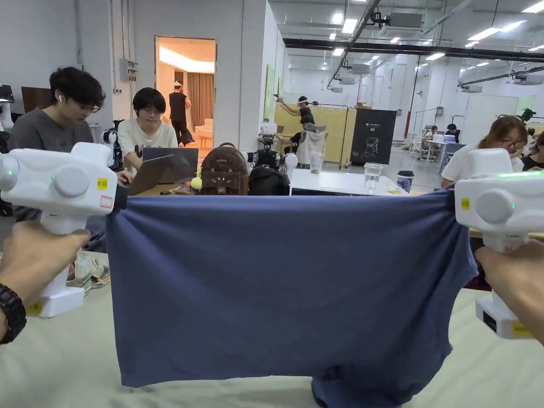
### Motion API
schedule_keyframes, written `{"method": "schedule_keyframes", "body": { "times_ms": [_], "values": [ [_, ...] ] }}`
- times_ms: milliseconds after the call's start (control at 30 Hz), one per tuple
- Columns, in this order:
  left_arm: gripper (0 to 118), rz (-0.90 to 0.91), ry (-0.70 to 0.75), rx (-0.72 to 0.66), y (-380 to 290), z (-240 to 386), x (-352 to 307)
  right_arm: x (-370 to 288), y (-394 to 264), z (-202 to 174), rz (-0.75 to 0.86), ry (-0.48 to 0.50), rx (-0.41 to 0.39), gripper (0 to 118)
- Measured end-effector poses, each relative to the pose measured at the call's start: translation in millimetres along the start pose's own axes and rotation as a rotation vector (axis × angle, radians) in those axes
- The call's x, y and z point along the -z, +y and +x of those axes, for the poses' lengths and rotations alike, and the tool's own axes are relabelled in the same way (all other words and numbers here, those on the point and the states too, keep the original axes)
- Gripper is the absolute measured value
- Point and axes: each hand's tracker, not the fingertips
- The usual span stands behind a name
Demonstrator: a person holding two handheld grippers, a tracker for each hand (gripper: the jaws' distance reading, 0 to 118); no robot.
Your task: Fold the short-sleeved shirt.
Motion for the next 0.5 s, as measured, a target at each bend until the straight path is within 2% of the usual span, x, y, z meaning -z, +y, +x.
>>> {"method": "schedule_keyframes", "body": {
  "times_ms": [133,500],
  "values": [
    [0,-0.035,-0.016,-0.002,-42,2,-24,-35,-34,4,-0.038,0.004,-0.012,0],
    [0,0.02,-0.074,-0.064,-117,-9,-137,-145,-102,15,-0.111,0.025,-0.006,0]
  ]
}}
